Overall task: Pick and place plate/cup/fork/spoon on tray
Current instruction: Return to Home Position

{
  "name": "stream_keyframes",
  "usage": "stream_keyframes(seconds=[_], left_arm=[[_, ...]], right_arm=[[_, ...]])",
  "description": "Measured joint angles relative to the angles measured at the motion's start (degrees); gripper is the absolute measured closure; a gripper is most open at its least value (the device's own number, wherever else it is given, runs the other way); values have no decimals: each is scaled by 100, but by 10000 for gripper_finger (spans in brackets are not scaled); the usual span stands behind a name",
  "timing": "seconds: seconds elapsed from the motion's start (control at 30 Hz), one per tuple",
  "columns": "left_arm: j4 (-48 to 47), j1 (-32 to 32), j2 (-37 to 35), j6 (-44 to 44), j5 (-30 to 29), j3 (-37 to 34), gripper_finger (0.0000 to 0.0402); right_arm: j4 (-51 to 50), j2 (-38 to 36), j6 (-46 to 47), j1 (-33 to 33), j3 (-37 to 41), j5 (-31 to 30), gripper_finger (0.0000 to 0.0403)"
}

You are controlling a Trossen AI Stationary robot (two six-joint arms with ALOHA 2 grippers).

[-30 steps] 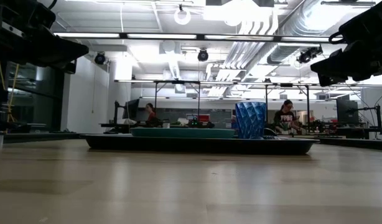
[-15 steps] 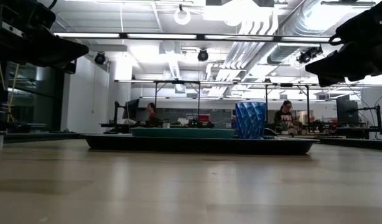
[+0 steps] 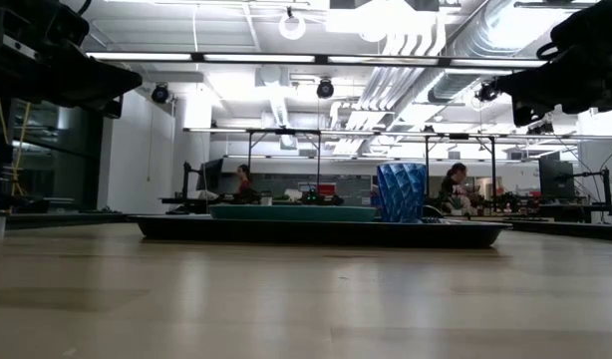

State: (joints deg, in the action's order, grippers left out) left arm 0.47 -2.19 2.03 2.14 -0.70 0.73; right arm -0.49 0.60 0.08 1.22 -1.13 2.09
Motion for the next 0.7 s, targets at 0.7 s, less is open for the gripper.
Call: stream_keyframes(seconds=[0.7], left_arm=[[-1,1,0,1,0,0,401]], right_arm=[[-9,3,140,2,0,-37,403]])
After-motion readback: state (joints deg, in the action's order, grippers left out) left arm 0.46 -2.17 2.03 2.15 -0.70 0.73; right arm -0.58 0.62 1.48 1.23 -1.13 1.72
